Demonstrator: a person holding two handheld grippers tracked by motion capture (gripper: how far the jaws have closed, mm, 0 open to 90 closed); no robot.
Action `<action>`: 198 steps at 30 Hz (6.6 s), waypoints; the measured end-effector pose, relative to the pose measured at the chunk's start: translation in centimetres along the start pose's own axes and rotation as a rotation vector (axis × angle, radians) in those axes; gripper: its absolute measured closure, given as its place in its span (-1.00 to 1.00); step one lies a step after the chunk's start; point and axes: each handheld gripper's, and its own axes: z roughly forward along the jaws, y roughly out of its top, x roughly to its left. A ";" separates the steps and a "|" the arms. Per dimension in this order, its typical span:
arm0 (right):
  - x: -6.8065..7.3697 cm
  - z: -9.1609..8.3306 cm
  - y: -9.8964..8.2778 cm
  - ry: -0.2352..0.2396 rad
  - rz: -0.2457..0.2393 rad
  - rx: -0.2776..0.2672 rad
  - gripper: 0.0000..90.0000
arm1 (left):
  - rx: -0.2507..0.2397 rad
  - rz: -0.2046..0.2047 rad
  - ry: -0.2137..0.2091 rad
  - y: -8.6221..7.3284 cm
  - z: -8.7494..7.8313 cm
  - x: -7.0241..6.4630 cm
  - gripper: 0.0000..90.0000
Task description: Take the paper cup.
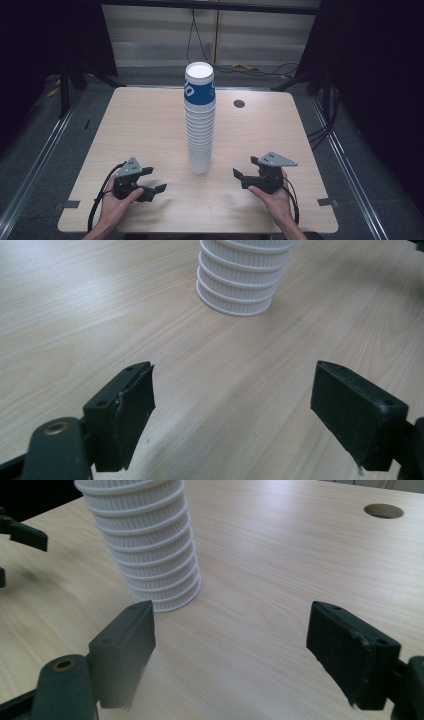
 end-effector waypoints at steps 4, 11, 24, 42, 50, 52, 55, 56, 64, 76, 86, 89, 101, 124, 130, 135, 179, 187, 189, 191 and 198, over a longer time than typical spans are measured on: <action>0.0 -0.4 1.6 0.013 -0.009 -0.012 -0.59 | -0.001 0.005 0.004 0.0 0.0 -0.1 -0.61; 0.2 -0.6 3.3 0.033 -0.031 -0.018 -0.60 | -0.006 0.013 -0.001 0.0 0.1 -0.1 -0.61; 0.1 -0.9 5.0 0.087 -0.032 -0.045 -0.56 | -0.011 0.002 -0.005 0.0 0.3 0.1 -0.61; 0.6 -2.6 9.2 0.164 -0.074 -0.060 -0.46 | -0.015 0.028 -0.001 -0.1 -0.3 -0.2 -0.61; 0.9 -2.7 11.1 0.200 -0.096 -0.075 -0.52 | -0.008 0.023 0.001 -0.1 -0.3 -0.1 -0.61; 1.0 -2.6 11.5 0.204 -0.102 -0.079 -0.53 | -0.006 0.024 -0.002 -0.2 -0.2 0.0 -0.61; 1.3 -2.6 12.0 0.221 -0.106 -0.085 -0.53 | -0.009 0.027 -0.012 -0.1 -0.2 -0.1 -0.61; 1.5 -2.6 12.2 0.225 -0.111 -0.088 -0.53 | -0.013 0.031 -0.016 -0.1 -0.2 -0.2 -0.61; 2.3 -3.1 14.5 0.263 -0.124 -0.130 -0.53 | -0.010 0.032 -0.008 -0.2 -0.3 -0.1 -0.61; 2.7 -2.9 17.3 0.298 -0.124 -0.160 -0.55 | -0.010 0.032 -0.011 -0.2 -0.2 -0.1 -0.61; 2.7 -3.2 19.5 0.307 -0.157 -0.158 -0.69 | -0.011 0.036 -0.015 -0.2 -0.2 -0.1 -0.62; 2.7 -3.3 20.0 0.311 -0.162 -0.160 -0.69 | -0.002 0.036 -0.011 -0.2 -0.2 -0.1 -0.62; 3.5 -3.2 21.8 0.297 -0.210 -0.112 -0.69 | 0.001 0.034 -0.006 -0.3 -0.1 -0.1 -0.62; 4.2 -1.3 26.3 0.338 -0.225 -0.042 -0.68 | 0.017 0.043 -0.016 -0.3 0.3 -0.3 -0.62; 4.3 -0.5 27.3 0.355 -0.204 -0.025 -0.64 | 0.023 0.049 -0.021 -0.3 0.3 -0.4 -0.61; 4.7 -0.1 28.2 0.349 -0.215 -0.014 -0.61 | 0.018 0.042 -0.021 -0.3 0.4 -0.5 -0.61; 5.0 -0.8 29.1 0.356 -0.178 -0.175 -0.39 | 0.020 0.052 -0.018 -0.3 0.3 -0.4 -0.61; 4.7 -1.3 29.3 0.362 -0.155 -0.227 -0.38 | 0.021 0.050 -0.017 -0.3 0.3 -0.4 -0.61; 4.6 -1.4 29.2 0.363 -0.147 -0.237 -0.38 | 0.020 0.049 -0.019 -0.3 0.3 -0.4 -0.61; 4.6 -1.6 29.2 0.373 -0.139 -0.253 -0.38 | 0.021 0.052 -0.018 -0.3 0.3 -0.4 -0.61; 4.4 -1.8 29.2 0.389 -0.114 -0.276 -0.38 | 0.022 0.050 -0.016 -0.3 0.3 -0.4 -0.61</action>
